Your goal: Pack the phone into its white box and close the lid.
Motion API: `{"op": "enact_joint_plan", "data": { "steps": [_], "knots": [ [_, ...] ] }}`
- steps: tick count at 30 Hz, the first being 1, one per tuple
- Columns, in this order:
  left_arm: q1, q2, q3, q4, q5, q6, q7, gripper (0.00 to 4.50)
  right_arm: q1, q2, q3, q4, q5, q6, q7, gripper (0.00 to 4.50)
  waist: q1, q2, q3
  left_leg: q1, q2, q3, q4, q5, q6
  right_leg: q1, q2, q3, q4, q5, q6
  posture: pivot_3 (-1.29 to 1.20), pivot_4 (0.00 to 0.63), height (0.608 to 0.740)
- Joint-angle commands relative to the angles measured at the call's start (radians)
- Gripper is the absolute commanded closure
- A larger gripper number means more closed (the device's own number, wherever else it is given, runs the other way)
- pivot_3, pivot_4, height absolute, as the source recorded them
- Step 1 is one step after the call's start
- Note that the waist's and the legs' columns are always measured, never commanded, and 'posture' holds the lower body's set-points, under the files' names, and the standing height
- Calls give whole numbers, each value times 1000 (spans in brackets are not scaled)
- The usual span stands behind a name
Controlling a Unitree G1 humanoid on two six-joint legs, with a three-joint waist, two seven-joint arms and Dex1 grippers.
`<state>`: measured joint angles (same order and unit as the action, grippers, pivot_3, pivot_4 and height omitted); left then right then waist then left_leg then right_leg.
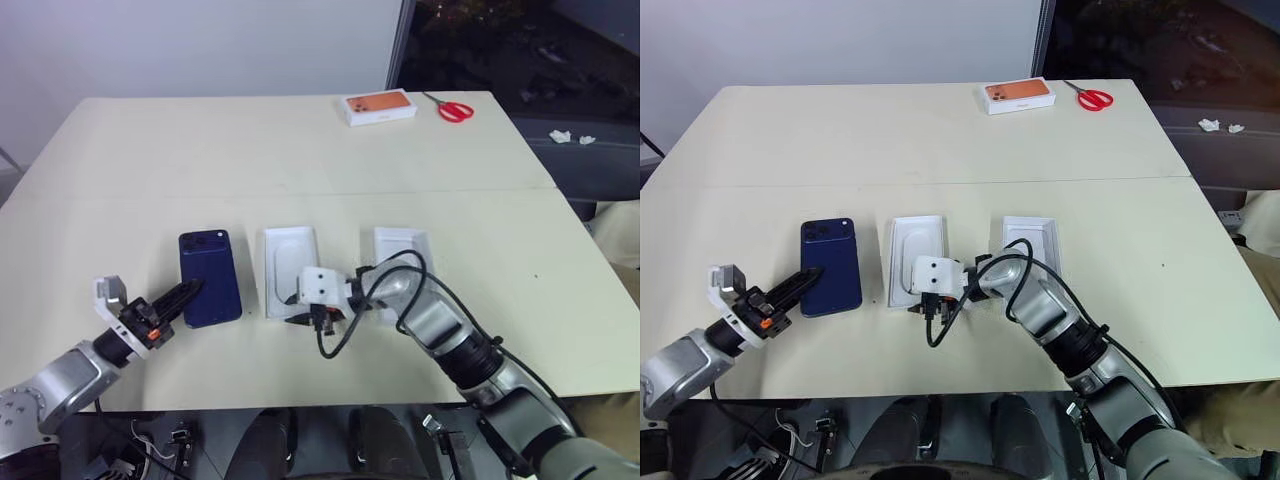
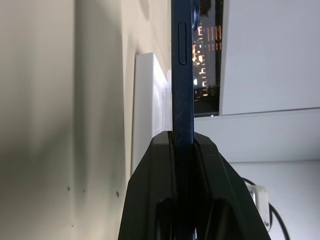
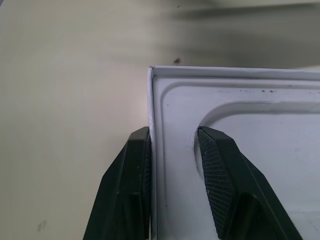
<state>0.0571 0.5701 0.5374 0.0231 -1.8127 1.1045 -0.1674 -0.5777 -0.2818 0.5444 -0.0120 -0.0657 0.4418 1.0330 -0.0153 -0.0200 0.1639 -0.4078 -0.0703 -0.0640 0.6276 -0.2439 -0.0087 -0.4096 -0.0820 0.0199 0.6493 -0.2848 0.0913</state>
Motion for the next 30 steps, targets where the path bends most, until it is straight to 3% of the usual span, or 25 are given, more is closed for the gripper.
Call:
{"op": "enact_joint_plan", "data": {
  "steps": [1,2,5,9,17,24,30],
  "knots": [
    [-20,17,4,-56,-59,-23,5,4500,-25,32,1,-3,4,39,-33,2982,1,0,0,0,0,0,0,0,0,0,0,0,0,0,0,0,150,740],
    [-21,16,1,-59,-62,-27,9,4500,-27,37,-1,-3,6,47,-37,2982,0,0,0,0,0,0,0,0,0,0,0,0,0,0,0,0,150,740],
    [-26,15,-9,-65,-67,-38,20,4500,-31,47,-9,-2,22,74,-40,2140,1,0,0,0,0,0,0,0,0,0,0,0,0,0,0,0,150,740],
    [-39,16,-23,-68,-67,-46,29,4500,-43,32,-16,-18,30,70,-30,123,1,0,0,0,0,0,0,0,0,-1,0,0,0,0,0,0,150,740],
    [-127,15,-99,-39,-29,-40,25,4500,-100,-65,-169,-90,160,113,39,123,6,0,1,0,-1,-2,2,0,0,0,0,-3,0,0,0,0,150,740],
    [-260,-9,-225,82,180,-24,-22,4500,-102,-220,-229,47,116,8,24,123,0,0,2,-1,-2,-3,2,0,0,2,0,-2,0,0,0,0,150,740],
    [-304,-44,-247,121,263,3,-87,4500,-79,-238,-235,25,122,17,2,123,-1,0,2,-1,-1,-2,1,1,-2,1,1,-2,0,0,0,0,150,740]
  ]
}}
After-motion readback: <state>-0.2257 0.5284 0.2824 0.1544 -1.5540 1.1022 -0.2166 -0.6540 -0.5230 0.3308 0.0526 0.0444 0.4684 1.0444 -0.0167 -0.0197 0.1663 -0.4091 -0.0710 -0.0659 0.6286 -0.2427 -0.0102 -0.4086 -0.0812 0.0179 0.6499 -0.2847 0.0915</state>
